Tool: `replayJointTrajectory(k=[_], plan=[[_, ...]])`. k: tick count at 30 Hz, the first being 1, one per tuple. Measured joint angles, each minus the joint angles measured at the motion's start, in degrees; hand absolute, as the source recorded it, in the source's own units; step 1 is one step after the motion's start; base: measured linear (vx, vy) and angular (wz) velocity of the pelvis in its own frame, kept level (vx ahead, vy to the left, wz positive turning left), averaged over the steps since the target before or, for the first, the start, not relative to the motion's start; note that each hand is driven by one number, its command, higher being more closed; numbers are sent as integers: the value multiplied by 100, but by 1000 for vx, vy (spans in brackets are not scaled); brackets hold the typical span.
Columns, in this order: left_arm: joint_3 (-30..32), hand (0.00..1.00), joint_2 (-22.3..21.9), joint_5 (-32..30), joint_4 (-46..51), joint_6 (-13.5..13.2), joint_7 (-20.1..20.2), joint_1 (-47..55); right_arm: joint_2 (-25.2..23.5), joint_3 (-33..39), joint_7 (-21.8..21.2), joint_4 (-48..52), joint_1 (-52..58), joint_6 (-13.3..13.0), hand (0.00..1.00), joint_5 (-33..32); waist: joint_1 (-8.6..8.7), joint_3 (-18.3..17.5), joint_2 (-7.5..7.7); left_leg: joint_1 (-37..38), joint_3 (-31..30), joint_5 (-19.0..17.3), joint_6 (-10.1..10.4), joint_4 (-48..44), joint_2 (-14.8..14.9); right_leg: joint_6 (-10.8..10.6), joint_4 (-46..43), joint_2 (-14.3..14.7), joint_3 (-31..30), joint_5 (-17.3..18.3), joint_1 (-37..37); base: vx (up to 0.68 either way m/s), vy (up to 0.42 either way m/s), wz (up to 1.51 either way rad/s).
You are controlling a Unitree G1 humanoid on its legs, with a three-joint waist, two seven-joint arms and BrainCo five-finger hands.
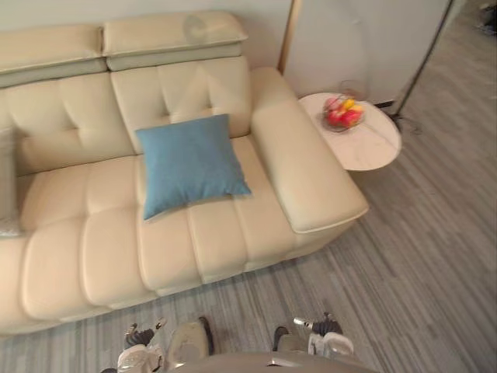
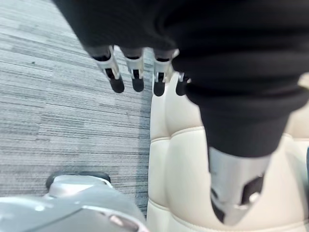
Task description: Pick up cushions and gather them together orderly.
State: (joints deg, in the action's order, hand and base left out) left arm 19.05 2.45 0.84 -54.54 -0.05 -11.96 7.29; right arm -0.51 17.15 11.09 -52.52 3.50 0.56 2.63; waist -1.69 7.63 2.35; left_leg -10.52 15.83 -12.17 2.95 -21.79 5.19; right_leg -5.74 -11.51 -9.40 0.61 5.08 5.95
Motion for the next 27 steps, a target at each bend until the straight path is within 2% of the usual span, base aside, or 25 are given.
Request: replayJointTrajectory(k=[2, 5, 9, 11, 12, 13, 14, 15, 16, 17, 18, 19, 20, 21, 22, 23, 24, 25, 26, 27], plan=[[-2, 0, 16, -7, -4, 1, -1, 1, -55, 27, -5, 8, 63, -11, 0, -10, 6, -15, 22, 82, 162, -35, -56, 34, -16, 32, 61, 2, -4, -145, 14, -47, 138, -55], [-68, 0, 26, -141, -21, 7, 6, -27, -96, 111, -11, 14, 62, -10, 0, -8, 104, -33, -7, 281, 364, -70, -116, 227, -90, 114, 164, -1, -176, -413, 27, -16, 121, -51], [-81, 0, 17, -325, -118, 16, 29, -52, -60, 98, -47, 22, 35, 79, 0, 1, 106, -99, -63, 541, 1032, -55, -88, 446, 66, 81, 226, 280, -642, -845, 325, 45, 61, -98], [-112, 0, 15, -366, -194, 37, 34, -93, -18, 103, -47, -2, -11, 87, 0, 1, 100, -143, -146, 624, 1614, 57, -199, 536, 298, 291, 390, 420, -76, -1149, 529, 73, -9, -153], [-115, 0, 18, -397, -243, 55, 40, -91, 8, 107, -47, -16, -40, 88, 0, 1, 122, -132, -170, 701, 1933, 75, -219, 558, 367, 457, 440, 437, 525, -1212, 604, 84, -77, -174], [-121, 0, 17, -422, -245, 101, 69, -115, 21, 113, -47, -20, -64, 86, 0, -3, 159, -129, -185, 813, 2263, 85, -236, 513, 430, 780, 434, 413, 1518, -1177, 667, 66, -71, -159], [-128, 0, 13, -438, -248, 104, 88, -130, 29, 111, -47, -26, -73, 86, 0, -2, 157, -126, -190, 871, 2316, 85, -237, 501, 445, 897, 421, 392, 1814, -1150, 663, 58, -179, -163], [-150, 0, -33, -443, -251, 105, 114, -159, 79, 111, -50, -45, -107, 84, 0, -5, 173, -93, -266, 1031, 2352, 85, -237, 513, 447, 1079, 374, 366, 2372, -1020, 639, 40, -173, -117], [-184, 0, -67, -446, -250, 105, 120, -175, 123, 113, -50, -49, -155, 84, 0, -4, 235, -74, -302, 1148, 2377, 85, -236, 538, 463, 1252, 328, 350, 2626, -815, 617, 43, -268, -141], [-296, 0, -173, -452, -259, 103, 134, -186, 257, 112, -46, -53, -191, 83, 0, 1, 279, -129, -511, 1377, 2622, 133, -146, 841, 475, 1267, -55, 136, 3459, -106, 577, 17, -141, -102], [-347, 0, -206, -453, -257, 102, 136, -184, 294, 113, -46, -80, -199, 83, 0, -2, 261, -151, -560, 1454, 2714, 155, -83, 951, 459, 1256, -166, 57, 3667, 1, 554, 37, -139, -117], [-453, 0, -234, -454, -258, 104, 142, -205, 339, 115, -47, -158, -238, 84, 0, -1, 242, -140, -590, 1607, 2817, 111, 84, 1089, 396, 1051, -219, 43, 3757, -109, 557, 58, -119, -117], [-454, 0, -237, -450, -306, 107, 143, -230, 358, 120, -45, -249, -297, 84, 0, -1, 211, -123, -580, 1654, 2810, 48, 183, 1094, 444, 975, -166, 249, 3414, -253, 653, 87, -210, -115], [-452, 0, -235, -449, -315, 108, 141, -229, 359, 117, -43, -255, -311, 85, 0, 1, 211, -126, -583, 1666, 2792, 40, 174, 1079, 480, 965, -135, 320, 3318, -245, 676, 93, -263, -131], [-446, 0, -206, -449, -324, 109, 138, -231, 325, 114, -38, -281, -356, 89, 0, -2, 214, -127, -609, 1648, 2807, -41, 247, 706, 708, 972, -159, 566, 3098, -29, 757, 93, -243, -99], [-447, 0, -192, -446, -328, 109, 142, -244, 311, 105, -36, -289, -361, 88, 0, -2, 214, -104, -573, 1612, 2798, -57, 248, 446, 821, 961, -152, 609, 3058, 71, 754, 90, -192, -119], [-452, 0, -147, -445, -354, 106, 139, -291, 302, 92, -36, -310, -363, 86, 0, -12, 213, -56, -537, 1444, 2693, -45, 184, -260, 1150, 876, 27, 773, 2965, 217, 620, 111, -194, -96], [-444, 0, -185, -441, -354, 100, 137, -312, 309, 98, -21, -297, -354, 89, 0, -19, 166, 9, -591, 1187, 2295, 107, -149, -1263, 1644, 1001, 24, 914, 2983, 287, 401, 181, -187, -105], [-405, 0, -122, -436, -275, 64, 137, -315, 290, 87, 28, -273, -325, 88, 0, -18, 152, 45, -517, 980, 1998, 153, -294, -1991, 1763, 1086, -40, 926, 2840, 187, 360, 140, -161, -116], [-399, 0, -148, -440, -233, 57, 118, -322, 356, 90, 53, -275, -300, 86, 0, -18, 93, 155, -596, 806, 1427, -54, -208, -2575, 1840, 1156, -123, 1104, 2545, 113, 242, 118, -44, -142]])
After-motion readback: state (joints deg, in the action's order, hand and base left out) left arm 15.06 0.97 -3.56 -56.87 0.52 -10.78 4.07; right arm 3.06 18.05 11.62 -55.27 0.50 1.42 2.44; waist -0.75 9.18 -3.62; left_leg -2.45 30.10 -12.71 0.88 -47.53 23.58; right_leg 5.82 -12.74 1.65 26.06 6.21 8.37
